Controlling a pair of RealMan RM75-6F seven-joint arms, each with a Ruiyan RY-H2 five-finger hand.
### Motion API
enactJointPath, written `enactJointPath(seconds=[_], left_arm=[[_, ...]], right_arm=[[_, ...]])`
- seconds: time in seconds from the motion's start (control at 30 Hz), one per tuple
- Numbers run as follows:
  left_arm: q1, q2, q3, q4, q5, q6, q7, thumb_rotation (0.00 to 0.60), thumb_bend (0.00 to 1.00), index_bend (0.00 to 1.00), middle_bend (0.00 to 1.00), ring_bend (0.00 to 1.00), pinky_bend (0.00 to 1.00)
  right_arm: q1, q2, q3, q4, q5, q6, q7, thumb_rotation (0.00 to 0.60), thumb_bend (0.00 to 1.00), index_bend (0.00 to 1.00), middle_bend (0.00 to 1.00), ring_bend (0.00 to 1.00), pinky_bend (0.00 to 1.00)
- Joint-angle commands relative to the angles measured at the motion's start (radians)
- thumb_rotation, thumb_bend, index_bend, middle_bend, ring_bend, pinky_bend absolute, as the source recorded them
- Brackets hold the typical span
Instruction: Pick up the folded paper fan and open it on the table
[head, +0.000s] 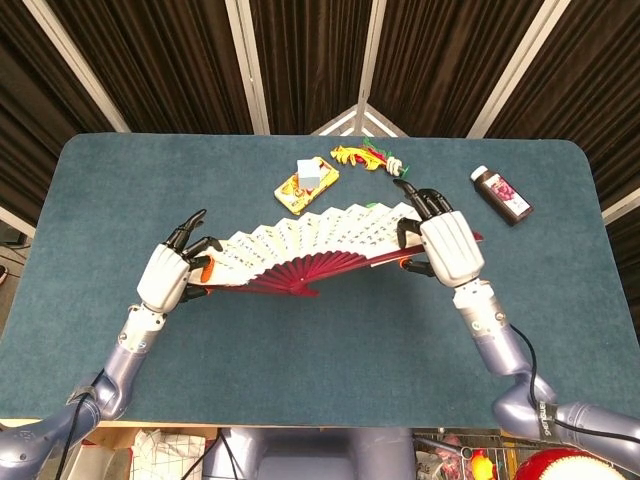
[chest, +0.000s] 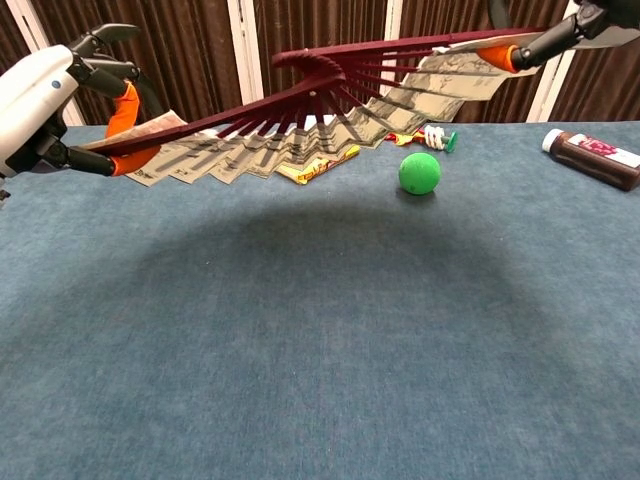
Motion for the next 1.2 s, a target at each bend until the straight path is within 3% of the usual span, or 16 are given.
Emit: enactJointPath(seconds=[0.03,0.47,1.2], left_arm=[[-0.005,-0.009,0.010,0.031,0.005,0.015,0.017,0.600,0.44,0.82,0.43,0.06,0.22],[-0.020,-0.029,0.038,0.050,0.019,0.042,0.048,0.600,0.43,0.76,0.38,0.06,0.21],[-0.021,-0.040,0.076,0.078,0.031,0.068,0.117,0.600,0.43,0.76,0.36,0.05,0.20]], right_arm=[[-0.005,-0.001,-0.001,0.010,0.003,0.000,0.008,0.600,0.40,0.92,0.14,0.24,0.20],[-0.016,-0.026,-0.027,0.063,-0.015,-0.007,0.036,0.600,0.40,0.92,0.14,0.24,0.20],[-0.033,-0.048,-0.032,0.131,-0.013,-0.003,0.035,0.600,0.40,0.92,0.14,0.24,0.20]])
